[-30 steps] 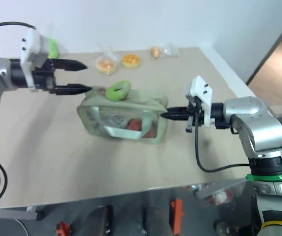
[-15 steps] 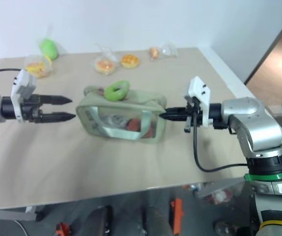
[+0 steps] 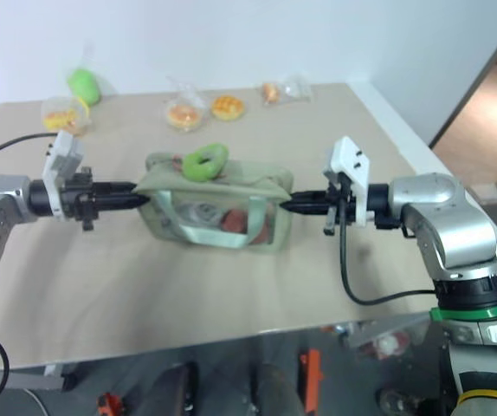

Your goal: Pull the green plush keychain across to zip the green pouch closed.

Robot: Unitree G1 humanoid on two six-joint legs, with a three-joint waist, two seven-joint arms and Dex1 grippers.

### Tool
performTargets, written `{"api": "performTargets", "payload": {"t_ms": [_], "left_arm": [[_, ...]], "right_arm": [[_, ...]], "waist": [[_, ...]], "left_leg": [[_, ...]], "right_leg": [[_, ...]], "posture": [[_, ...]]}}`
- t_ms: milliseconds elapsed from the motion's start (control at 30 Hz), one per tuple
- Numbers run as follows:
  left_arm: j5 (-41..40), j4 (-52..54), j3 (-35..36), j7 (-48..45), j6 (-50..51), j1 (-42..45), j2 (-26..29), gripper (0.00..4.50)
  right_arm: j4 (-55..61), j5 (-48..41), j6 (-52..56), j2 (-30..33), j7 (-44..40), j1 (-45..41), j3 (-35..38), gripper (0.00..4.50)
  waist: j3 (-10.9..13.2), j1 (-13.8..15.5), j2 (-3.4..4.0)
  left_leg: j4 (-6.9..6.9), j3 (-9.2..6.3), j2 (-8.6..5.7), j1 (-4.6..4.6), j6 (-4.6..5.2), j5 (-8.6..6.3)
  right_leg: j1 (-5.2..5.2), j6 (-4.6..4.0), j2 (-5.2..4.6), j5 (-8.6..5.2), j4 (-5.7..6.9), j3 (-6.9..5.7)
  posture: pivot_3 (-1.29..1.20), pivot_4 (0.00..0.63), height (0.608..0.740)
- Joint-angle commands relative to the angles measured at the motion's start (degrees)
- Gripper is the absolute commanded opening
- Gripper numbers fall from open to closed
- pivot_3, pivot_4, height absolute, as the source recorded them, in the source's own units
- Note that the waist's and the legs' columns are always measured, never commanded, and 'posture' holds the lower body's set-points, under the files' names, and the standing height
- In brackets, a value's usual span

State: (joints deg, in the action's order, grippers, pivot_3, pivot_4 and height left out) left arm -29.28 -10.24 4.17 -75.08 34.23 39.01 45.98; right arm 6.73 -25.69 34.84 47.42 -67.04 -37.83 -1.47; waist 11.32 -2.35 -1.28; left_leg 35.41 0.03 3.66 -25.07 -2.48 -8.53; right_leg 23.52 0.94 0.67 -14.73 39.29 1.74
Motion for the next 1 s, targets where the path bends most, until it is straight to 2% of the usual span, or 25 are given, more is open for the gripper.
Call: {"api": "performTargets", "payload": {"t_ms": [33, 233, 267, 400, 467, 533, 600, 700, 800, 900, 1000], "left_arm": [[1.0, -0.4, 0.0, 1.8, 0.1, 1.7, 0.3, 0.05], [-0.4, 2.2, 0.3, 3.4, 1.8, 0.7, 0.5, 0.05], [-0.7, 2.9, 0.4, 3.7, 2.3, 0.4, 0.5, 0.0], [-1.6, 5.2, 1.2, 4.8, 3.6, -1.2, 0.6, 0.0], [-2.2, 6.1, 1.6, 5.4, 4.3, -1.9, 0.6, 0.0], [-2.6, 7.3, 1.9, 6.0, 4.7, -2.7, 0.6, 0.0], [-3.1, 8.2, 2.2, 6.6, 5.2, -3.3, 0.5, 0.0], [-4.3, 9.3, 2.9, 7.7, 6.1, -3.9, -0.1, 0.0], [-4.9, 9.8, 3.1, 8.7, 6.6, -3.9, -0.6, 0.0], [-5.1, 9.9, 3.1, 9.1, 6.7, -3.9, -0.7, 0.0], [-5.5, 10.2, 3.4, 9.6, 6.9, -4.1, -0.8, 0.0]], "right_arm": [[1.6, -0.7, -0.3, 0.5, 0.5, 0.1, 1.6, 0.0], [0.1, -2.9, 0.3, -0.7, 1.8, -1.1, 3.9, 0.0], [-0.3, -5.1, 1.4, -1.2, 1.7, -1.9, 5.4, 0.7], [-0.9, -11.4, 4.8, -1.7, 2.2, -4.6, 10.6, 1.93], [-0.8, -15.4, 6.6, -1.5, 2.5, -6.7, 13.7, 2.72], [-0.8, -21.0, 9.0, -1.6, 2.6, -10.2, 17.5, 2.72], [-0.6, -22.9, 8.8, -1.7, 2.8, -12.6, 18.6, 2.72], [0.0, -15.3, 3.4, -1.7, 3.3, -13.5, 12.3, 2.72], [-0.5, 0.5, -9.2, -2.0, 3.8, -14.3, 0.3, 2.72], [-2.7, 12.3, -21.1, -2.9, 5.1, -16.8, -7.1, 2.72], [-6.6, 21.7, -32.7, -3.7, 6.6, -19.5, -11.5, 2.72]], "waist": [[0.0, 0.0, 0.0], [0.0, 0.0, 0.0], [0.0, 0.0, 0.0], [0.0, 0.1, 0.0], [0.0, 0.1, 0.0], [0.0, 0.1, 0.01], [0.0, 0.1, 0.01], [0.0, 0.0, -0.02], [0.0, -0.1, -0.01], [0.0, -0.1, 0.0], [0.0, 0.0, 0.0]], "left_leg": [[0.0, 0.0, 0.0, 0.0, 0.0, 0.0], [0.0, 0.0, 0.0, 0.0, 0.0, 0.0], [0.0, 0.0, 0.0, 0.0, 0.0, 0.0], [0.0, 0.02, -0.02, -0.01, 0.0, 0.0], [0.0, 0.02, -0.02, -0.01, 0.0, 0.0], [-0.01, 0.0, -0.02, -0.01, 0.0, 0.0], [-0.02, 0.01, -0.02, 0.0, 0.0, 0.0], [-0.02, 0.0, -0.01, 0.03, 0.01, 0.0], [-0.01, 0.05, -0.01, 0.05, 0.01, 0.0], [0.0, 0.07, -0.02, 0.01, 0.02, 0.01], [-0.01, 0.15, -0.03, -0.12, 0.01, 0.01]], "right_leg": [[0.0, 0.0, 0.0, 0.0, 0.0, 0.0], [0.0, 0.0, 0.0, 0.0, 0.0, 0.01], [-0.01, 0.0, 0.0, 0.0, 0.0, 0.01], [-0.01, 0.04, -0.03, 0.01, 0.0, 0.03], [-0.01, 0.04, -0.03, 0.01, 0.0, 0.03], [-0.02, 0.04, -0.03, 0.0, 0.0, 0.02], [-0.01, 0.04, -0.03, 0.01, 0.0, 0.03], [-0.04, 0.03, -0.02, 0.0, 0.0, 0.01], [-0.01, 0.02, -0.02, 0.01, -0.01, 0.07], [0.04, 0.02, -0.02, 0.05, -0.01, 0.09], [0.19, 0.07, -0.03, 0.06, -0.01, 0.17]], "posture": [[0.0, 0.15, 0.74], [0.0, 0.15, 0.74], [0.0, 0.15, 0.74], [0.0, 0.15, 0.74], [0.0, 0.15, 0.74], [0.0, 0.15, 0.74], [0.0, 0.15, 0.74], [0.0, 0.15, 0.74], [0.0, 0.15, 0.74], [0.0, 0.15, 0.74], [0.0, 0.15, 0.74]]}}
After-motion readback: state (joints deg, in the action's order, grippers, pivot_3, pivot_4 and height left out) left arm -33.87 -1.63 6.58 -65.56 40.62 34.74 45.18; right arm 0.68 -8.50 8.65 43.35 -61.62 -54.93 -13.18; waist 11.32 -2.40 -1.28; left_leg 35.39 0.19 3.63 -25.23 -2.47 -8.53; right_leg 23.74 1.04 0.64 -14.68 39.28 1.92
